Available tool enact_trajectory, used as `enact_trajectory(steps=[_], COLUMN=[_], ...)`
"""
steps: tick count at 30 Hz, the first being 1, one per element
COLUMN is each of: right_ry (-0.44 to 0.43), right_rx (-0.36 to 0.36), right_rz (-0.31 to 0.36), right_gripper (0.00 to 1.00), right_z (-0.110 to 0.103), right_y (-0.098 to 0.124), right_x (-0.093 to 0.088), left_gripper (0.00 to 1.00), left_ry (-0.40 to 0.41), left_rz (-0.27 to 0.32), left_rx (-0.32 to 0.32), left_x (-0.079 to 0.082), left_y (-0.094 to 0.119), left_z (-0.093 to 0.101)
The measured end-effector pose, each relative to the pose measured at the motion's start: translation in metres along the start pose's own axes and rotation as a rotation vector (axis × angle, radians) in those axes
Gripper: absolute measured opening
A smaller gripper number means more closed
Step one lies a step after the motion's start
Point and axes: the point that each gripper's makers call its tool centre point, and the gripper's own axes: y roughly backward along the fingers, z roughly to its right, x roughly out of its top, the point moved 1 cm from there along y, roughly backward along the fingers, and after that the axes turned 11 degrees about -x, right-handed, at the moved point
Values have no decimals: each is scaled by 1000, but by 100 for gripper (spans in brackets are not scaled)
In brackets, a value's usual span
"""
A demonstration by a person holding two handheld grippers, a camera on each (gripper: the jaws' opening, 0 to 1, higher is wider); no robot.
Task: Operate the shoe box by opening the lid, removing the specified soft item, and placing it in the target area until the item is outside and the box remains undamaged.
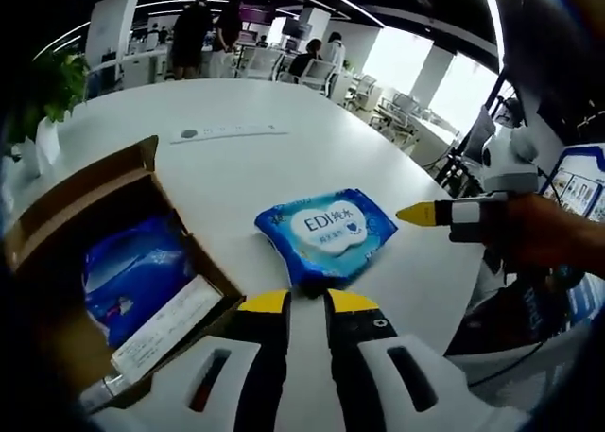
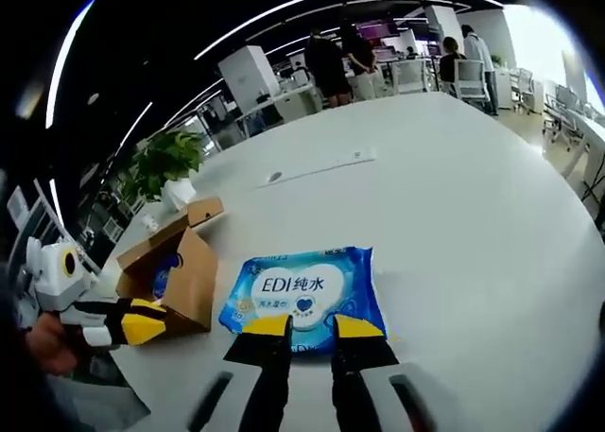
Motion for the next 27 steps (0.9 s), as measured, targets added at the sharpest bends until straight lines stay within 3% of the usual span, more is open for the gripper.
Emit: enact_trajectory(steps=[6, 15, 27], right_ry=[-30, 6, 44], right_rx=[62, 103, 132], right_rz=[5, 27, 33], right_gripper=[13, 14, 20], right_z=[-26, -59, -87], right_y=[1, 5, 7], right_x=[-5, -3, -11], left_gripper=[14, 15, 20], left_ry=[-2, 12, 33], left_rz=[17, 48, 104], left_rx=[-7, 10, 40], left_x=[-4, -9, -7], left_y=[21, 51, 94], left_z=[-4, -27, -56])
